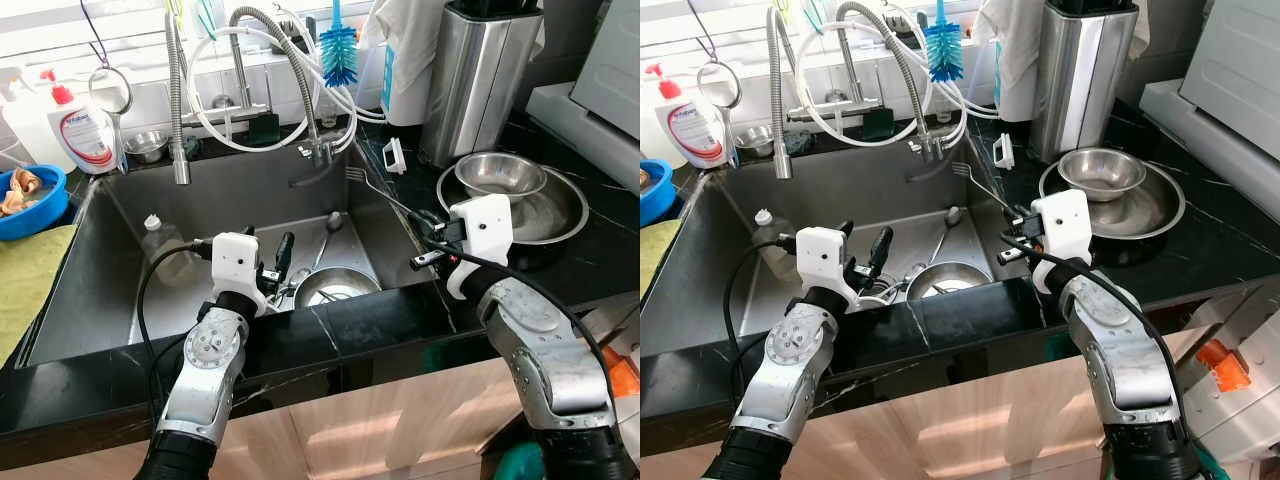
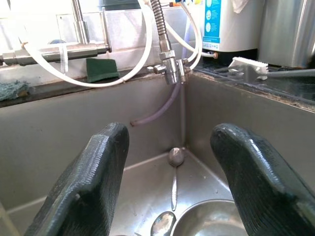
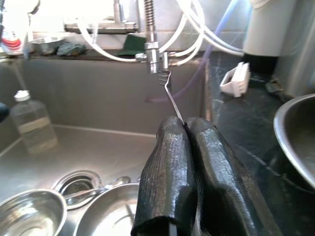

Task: Kitchen organization

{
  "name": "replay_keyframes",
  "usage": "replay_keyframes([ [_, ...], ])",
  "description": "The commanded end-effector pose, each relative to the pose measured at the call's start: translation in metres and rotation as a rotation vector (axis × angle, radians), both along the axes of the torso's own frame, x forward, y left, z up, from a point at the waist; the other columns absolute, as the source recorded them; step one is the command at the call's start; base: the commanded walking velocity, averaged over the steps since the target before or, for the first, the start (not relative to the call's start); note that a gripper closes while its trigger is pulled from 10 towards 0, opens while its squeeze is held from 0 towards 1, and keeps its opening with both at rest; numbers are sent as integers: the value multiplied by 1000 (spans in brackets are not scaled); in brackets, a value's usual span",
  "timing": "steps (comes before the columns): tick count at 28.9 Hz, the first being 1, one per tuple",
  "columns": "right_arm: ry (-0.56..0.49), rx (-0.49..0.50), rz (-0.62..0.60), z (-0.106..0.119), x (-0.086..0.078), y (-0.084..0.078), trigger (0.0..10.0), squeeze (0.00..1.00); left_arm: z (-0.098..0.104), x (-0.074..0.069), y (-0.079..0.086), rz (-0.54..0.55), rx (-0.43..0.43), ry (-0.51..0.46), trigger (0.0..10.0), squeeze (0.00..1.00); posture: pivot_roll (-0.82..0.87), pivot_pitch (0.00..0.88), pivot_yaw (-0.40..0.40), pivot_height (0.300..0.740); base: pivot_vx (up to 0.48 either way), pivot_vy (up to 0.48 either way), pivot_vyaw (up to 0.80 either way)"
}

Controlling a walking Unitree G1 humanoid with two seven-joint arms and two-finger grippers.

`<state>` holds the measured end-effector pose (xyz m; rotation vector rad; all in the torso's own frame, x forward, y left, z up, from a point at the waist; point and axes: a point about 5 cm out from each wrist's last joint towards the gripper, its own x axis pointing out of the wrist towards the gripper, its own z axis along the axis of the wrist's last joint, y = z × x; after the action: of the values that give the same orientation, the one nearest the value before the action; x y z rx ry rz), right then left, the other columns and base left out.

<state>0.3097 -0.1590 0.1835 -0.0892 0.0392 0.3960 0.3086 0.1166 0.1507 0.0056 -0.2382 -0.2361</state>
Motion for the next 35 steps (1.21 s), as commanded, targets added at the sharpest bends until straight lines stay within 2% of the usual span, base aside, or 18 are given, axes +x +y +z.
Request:
replay_keyframes([
  [1,9,17,19,5,3,-1,10000,0,-1,2,5,22,22,8,10000,0,-125,0,70,740,0,0,0],
  [9,53,36,74,2,8,1,10000,0,0,3,5,27,20,7,10000,0,-120,0,66,740,0,0,0],
  [15,139,27,86,-15,9,-1,10000,0,0,4,6,34,21,8,10000,0,-118,0,63,740,0,0,0],
  [23,141,38,93,-16,8,0,10000,0,-1,3,6,32,20,12,10000,0,-119,0,63,740,0,0,0],
  [26,107,77,48,-13,11,-3,10000,0,-1,3,6,32,19,10,10000,0,-120,0,64,740,0,0,0],
  [29,104,69,48,-13,10,-4,10000,0,-1,2,5,30,19,8,10000,0,-118,0,64,740,0,0,0],
  [30,107,71,48,-14,10,-3,10000,47,-1,2,6,31,19,8,10000,0,-118,0,64,740,0,0,0],
  [31,108,72,49,-14,9,-3,10000,47,-1,2,6,31,19,7,10000,0,-118,0,63,740,0,0,0],
  [32,110,77,51,-15,9,-3,10000,1000,-1,2,6,32,19,7,10000,0,-118,0,63,740,0,0,0],
  [35,117,75,39,-17,9,-4,10000,1000,-1,2,6,31,20,6,10000,0,-119,0,66,740,0,0,0],
])
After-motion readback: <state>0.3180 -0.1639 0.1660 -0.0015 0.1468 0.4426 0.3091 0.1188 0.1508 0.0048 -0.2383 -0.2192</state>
